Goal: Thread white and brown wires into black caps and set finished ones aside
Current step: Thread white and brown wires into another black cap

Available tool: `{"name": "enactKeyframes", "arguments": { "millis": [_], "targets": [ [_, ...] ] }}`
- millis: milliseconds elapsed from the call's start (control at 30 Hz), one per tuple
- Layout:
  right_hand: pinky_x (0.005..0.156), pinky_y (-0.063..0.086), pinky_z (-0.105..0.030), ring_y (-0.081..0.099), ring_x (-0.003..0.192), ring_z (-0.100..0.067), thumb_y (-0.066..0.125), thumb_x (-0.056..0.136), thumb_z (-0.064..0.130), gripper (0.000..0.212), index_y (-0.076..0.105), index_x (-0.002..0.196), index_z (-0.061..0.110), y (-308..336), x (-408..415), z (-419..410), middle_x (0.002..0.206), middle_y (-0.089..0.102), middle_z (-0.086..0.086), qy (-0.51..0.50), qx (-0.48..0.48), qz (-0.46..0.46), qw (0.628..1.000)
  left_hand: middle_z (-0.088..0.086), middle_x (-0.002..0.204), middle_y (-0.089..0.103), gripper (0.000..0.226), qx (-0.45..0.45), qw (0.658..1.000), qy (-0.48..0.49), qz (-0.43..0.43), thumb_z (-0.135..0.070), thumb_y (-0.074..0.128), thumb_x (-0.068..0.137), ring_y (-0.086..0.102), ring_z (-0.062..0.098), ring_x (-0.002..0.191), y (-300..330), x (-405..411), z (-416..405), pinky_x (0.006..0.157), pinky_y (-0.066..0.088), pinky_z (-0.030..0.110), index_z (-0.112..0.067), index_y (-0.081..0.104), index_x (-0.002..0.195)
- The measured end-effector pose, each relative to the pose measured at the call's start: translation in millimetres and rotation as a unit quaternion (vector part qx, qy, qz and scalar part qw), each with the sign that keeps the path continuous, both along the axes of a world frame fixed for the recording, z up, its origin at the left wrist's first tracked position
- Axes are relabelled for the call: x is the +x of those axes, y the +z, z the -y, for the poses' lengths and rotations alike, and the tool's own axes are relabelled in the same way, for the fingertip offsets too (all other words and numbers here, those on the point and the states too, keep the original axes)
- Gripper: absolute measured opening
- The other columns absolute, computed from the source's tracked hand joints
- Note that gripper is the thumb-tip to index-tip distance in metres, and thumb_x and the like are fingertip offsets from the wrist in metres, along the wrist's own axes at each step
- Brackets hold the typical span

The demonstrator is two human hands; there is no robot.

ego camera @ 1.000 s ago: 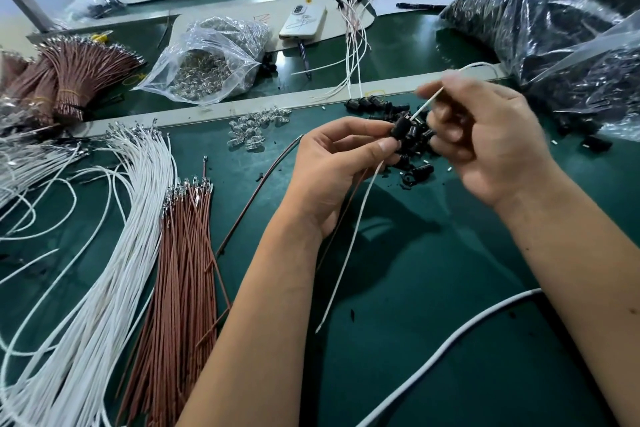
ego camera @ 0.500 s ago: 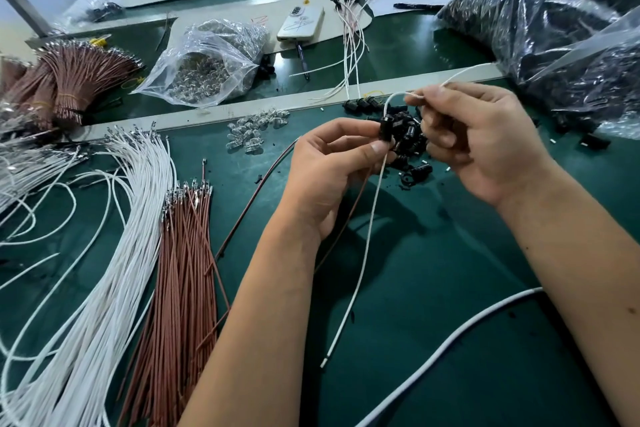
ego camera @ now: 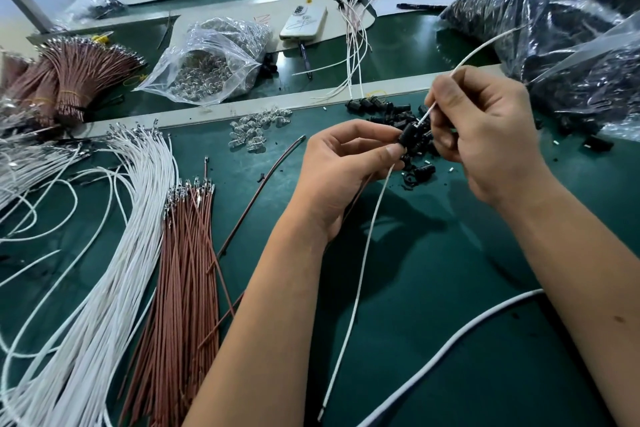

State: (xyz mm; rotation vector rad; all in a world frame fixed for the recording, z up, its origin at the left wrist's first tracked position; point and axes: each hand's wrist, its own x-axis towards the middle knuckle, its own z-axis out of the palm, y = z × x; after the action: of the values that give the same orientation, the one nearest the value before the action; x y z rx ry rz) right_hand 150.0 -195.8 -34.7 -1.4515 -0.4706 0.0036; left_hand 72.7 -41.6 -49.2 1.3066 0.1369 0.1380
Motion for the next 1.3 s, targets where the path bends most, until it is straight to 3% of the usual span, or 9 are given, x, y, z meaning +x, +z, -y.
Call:
{"name": "enactKeyframes", "arguments": {
  "millis": [133,233,367,667,767,900,1067,1167,1300],
  "targets": [
    [0.041,0.027,-0.018,0.037,0.042,-0.013,0.059,0.105,0.014,0.028,0.065,0.079,0.007,-5,-5,-6,0.056,0.048,0.0,0.004,-0.032,-0.001,0.999,0.013,0.078,0.072,0.015,-0.022,1.0,0.012,0.004,0.009,0.071,0.083,0.066,0.019,0.066,-1,1,3,0.065,0.052,0.022,-0.005,0.072,0.089],
    [0.04,0.028,-0.017,0.039,0.044,-0.011,0.061,0.103,0.022,0.026,0.07,0.085,0.006,-6,-6,-7,0.057,0.05,0.001,0.029,-0.028,-0.025,0.999,0.013,0.079,0.072,0.016,-0.05,0.998,0.032,0.005,0.01,0.069,0.084,0.066,0.019,0.067,1,3,5,0.067,0.053,0.024,-0.005,0.071,0.088],
    [0.036,0.032,-0.018,0.048,0.045,-0.011,0.073,0.09,0.036,0.014,0.071,0.081,0.026,-10,-11,-12,0.066,0.06,-0.003,0.06,-0.037,-0.039,0.997,0.01,0.079,0.072,0.016,-0.111,0.991,0.08,0.008,0.009,0.067,0.085,0.067,0.018,0.068,3,4,8,0.067,0.057,0.026,-0.007,0.071,0.088],
    [0.038,0.034,-0.02,0.049,0.046,-0.009,0.079,0.091,0.018,0.008,0.075,0.086,0.013,-14,-20,-17,0.059,0.06,-0.003,0.142,-0.142,-0.035,0.979,0.006,0.08,0.07,0.014,-0.249,0.965,0.083,0.003,0.002,0.059,0.092,0.066,0.024,0.062,9,4,14,0.048,0.055,0.032,-0.01,0.065,0.092],
    [0.04,0.032,-0.017,0.045,0.048,-0.011,0.076,0.093,0.016,0.013,0.074,0.086,0.005,-14,-21,-17,0.057,0.053,-0.007,0.136,-0.126,-0.055,0.981,0.007,0.087,0.071,0.013,-0.231,0.97,0.072,0.005,0.002,0.06,0.091,0.067,0.024,0.065,10,2,17,0.048,0.054,0.031,-0.008,0.065,0.094],
    [0.042,0.034,-0.016,0.047,0.052,-0.011,0.076,0.093,0.016,0.023,0.074,0.071,0.023,-11,-18,-15,0.059,0.053,0.0,0.163,-0.162,-0.052,0.972,0.015,0.099,0.069,0.017,-0.159,0.981,0.104,0.028,-0.002,0.072,0.081,0.061,0.023,0.079,10,3,7,0.071,0.053,0.031,-0.011,0.067,0.095],
    [0.042,0.034,-0.017,0.043,0.052,-0.011,0.079,0.089,0.024,0.017,0.074,0.077,0.014,-10,-18,-14,0.063,0.052,-0.007,0.174,-0.157,-0.051,0.971,0.003,0.081,0.074,0.015,-0.092,0.989,0.111,0.026,0.0,0.073,0.084,0.064,0.014,0.07,8,3,0,0.071,0.053,0.027,-0.013,0.072,0.091],
    [0.041,0.032,-0.018,0.042,0.049,-0.012,0.081,0.078,0.036,0.035,0.072,0.082,0.002,-10,-17,-13,0.065,0.052,-0.013,0.15,-0.117,-0.07,0.979,0.003,0.081,0.074,0.017,-0.072,0.992,0.097,0.025,0.002,0.072,0.084,0.066,0.014,0.073,8,2,0,0.076,0.056,0.028,-0.011,0.073,0.095],
    [0.04,0.032,-0.017,0.041,0.044,-0.009,0.08,0.08,0.034,0.035,0.07,0.081,0.0,-9,-16,-11,0.054,0.052,-0.001,0.156,-0.134,-0.078,0.975,0.002,0.081,0.073,0.016,-0.055,0.995,0.082,0.014,0.0,0.07,0.087,0.067,0.013,0.073,9,0,-2,0.068,0.055,0.025,-0.013,0.074,0.093]
  ]
}}
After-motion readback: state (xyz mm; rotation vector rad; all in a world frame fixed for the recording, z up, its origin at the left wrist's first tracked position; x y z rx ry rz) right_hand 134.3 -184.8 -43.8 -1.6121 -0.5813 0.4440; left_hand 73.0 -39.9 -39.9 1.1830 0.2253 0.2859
